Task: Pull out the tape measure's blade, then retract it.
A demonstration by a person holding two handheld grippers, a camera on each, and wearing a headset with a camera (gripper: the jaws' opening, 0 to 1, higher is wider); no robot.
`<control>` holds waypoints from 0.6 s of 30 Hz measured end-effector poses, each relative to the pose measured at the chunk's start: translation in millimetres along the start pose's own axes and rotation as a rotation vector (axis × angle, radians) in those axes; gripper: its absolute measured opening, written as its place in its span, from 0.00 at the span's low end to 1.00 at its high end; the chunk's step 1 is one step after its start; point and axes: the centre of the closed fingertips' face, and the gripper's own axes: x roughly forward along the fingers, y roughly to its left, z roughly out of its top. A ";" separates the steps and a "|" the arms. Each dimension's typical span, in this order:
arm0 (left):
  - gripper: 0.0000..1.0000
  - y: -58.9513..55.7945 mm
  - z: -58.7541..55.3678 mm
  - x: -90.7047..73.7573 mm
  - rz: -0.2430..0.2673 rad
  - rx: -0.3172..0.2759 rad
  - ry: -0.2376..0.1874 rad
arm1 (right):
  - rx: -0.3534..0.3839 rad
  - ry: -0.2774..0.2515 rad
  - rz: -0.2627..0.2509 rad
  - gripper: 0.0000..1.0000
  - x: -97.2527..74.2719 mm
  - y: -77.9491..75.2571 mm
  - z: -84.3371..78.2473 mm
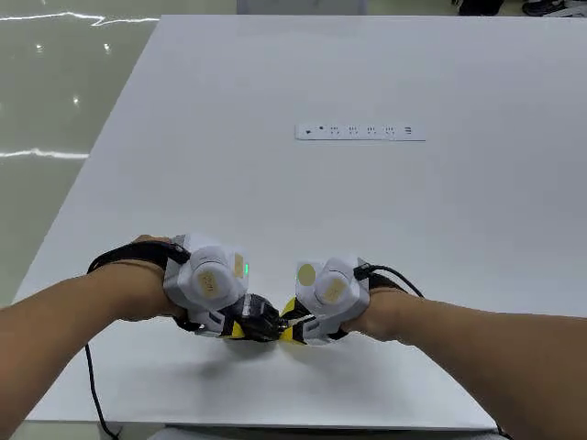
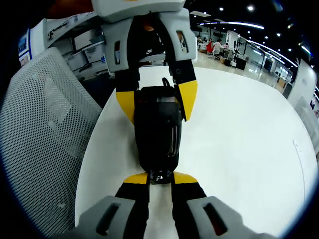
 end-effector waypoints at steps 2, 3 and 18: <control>0.29 0.1 -0.2 0.1 0.003 -0.003 0.001 | -0.005 -0.023 -0.003 0.14 -0.7 0.5 -1.0; 0.29 0.1 0.0 0.1 0.002 -0.002 0.003 | 0.001 -0.028 -0.004 0.14 -0.8 0.2 -1.1; 0.29 1.2 -0.4 -0.6 -0.008 -0.022 -0.030 | 0.012 -0.003 0.008 0.12 -4.2 0.4 -2.2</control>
